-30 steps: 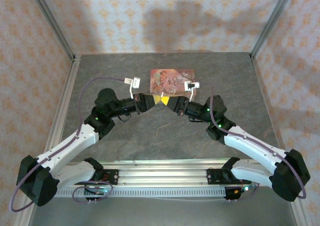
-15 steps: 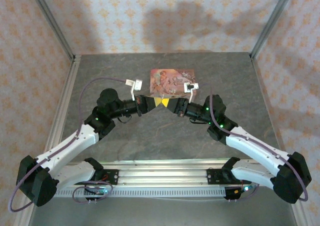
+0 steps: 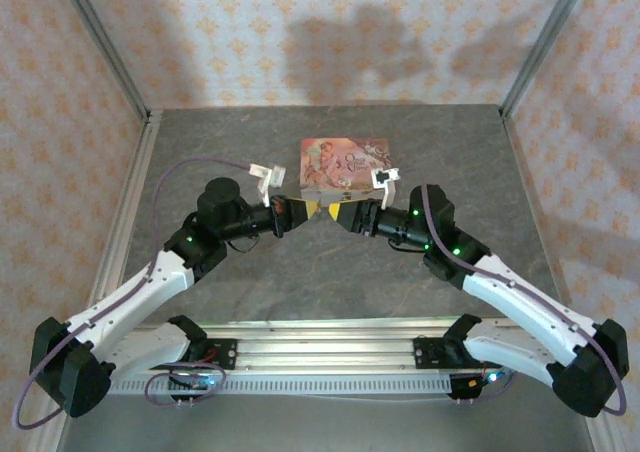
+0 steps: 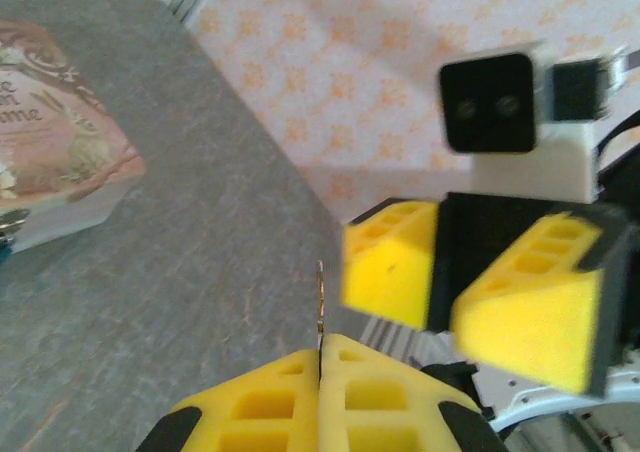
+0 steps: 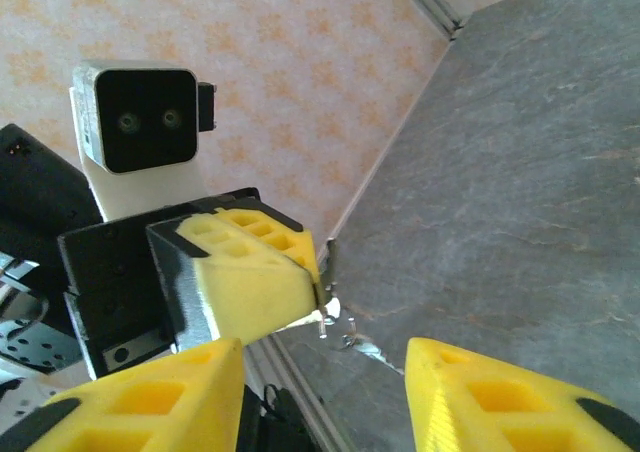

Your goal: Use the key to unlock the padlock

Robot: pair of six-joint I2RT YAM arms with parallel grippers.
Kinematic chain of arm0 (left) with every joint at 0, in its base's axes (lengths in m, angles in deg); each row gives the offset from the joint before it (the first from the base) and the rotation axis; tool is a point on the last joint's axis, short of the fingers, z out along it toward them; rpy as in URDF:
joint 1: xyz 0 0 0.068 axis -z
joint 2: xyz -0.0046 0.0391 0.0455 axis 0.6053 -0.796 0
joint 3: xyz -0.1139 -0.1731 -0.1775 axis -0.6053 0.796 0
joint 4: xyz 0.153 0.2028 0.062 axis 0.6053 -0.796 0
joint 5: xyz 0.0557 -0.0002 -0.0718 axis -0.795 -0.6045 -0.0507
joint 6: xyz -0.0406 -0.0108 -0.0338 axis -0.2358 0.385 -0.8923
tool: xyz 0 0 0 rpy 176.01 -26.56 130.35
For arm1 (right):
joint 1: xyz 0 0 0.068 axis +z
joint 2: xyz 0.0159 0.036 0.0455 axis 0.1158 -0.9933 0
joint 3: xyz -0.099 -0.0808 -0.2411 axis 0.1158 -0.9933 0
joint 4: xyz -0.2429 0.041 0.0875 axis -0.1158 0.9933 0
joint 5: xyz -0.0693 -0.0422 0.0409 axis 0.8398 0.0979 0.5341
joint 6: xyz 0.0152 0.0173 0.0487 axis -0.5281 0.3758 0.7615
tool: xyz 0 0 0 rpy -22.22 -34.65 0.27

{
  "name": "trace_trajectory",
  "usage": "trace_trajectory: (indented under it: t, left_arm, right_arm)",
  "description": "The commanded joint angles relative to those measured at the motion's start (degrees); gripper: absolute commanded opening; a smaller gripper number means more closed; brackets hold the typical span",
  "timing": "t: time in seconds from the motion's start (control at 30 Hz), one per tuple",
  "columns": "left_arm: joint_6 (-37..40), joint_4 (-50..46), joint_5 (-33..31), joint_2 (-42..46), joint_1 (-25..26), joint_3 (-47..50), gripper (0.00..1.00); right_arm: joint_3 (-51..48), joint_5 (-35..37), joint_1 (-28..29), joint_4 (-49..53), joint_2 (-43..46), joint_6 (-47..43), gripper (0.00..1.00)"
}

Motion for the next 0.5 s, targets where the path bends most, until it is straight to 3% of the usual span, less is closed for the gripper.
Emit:
trace_trajectory:
  t: [0.0,0.2,0.47]
  left_arm:
    - [8.9,-9.4,-0.7,2.0,0.2,-4.4,0.0]
    - [17.3,-17.5,4.4,2.0,0.2,-9.2,0.0]
    - [20.4,-19.1,12.0,-1.1,0.2,-12.4,0.0]
  right_arm:
    - [5.9,2.0,-1.1,11.0,2.9,-6.9,0.51]
    - [13.8,-7.6,-6.2,21.8,0.6,-10.1,0.57]
    - [15.2,-18.0,-6.9,18.5,-2.6,-8.8,0.59]
